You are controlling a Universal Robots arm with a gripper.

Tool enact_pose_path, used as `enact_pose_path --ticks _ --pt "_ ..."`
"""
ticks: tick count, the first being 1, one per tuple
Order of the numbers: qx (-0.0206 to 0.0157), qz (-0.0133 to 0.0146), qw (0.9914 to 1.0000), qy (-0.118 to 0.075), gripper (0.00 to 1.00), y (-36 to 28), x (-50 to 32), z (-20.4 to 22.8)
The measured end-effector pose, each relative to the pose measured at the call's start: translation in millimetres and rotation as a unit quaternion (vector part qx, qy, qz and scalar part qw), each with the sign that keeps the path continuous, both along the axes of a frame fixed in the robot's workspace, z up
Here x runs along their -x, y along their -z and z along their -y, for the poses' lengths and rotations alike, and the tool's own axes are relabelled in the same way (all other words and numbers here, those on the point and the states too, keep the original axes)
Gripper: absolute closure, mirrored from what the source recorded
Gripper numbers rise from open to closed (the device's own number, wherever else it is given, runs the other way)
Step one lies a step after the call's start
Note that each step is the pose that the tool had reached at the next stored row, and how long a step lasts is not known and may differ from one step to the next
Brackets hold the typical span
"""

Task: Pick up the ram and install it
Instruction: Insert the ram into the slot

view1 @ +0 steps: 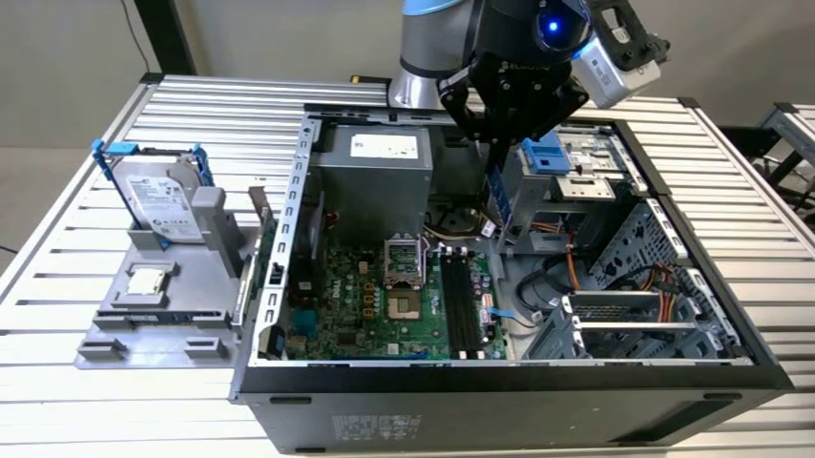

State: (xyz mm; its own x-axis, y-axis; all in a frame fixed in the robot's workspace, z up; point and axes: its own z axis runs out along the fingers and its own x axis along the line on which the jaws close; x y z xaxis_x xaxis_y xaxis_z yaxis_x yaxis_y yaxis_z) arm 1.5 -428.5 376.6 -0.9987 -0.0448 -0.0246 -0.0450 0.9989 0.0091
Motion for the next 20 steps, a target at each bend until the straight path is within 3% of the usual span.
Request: enact_pose_path --ticks 20 --pt "0.0000 -0.0004 1.00000 0.000 1.00 10.0 -0.2 3.1"
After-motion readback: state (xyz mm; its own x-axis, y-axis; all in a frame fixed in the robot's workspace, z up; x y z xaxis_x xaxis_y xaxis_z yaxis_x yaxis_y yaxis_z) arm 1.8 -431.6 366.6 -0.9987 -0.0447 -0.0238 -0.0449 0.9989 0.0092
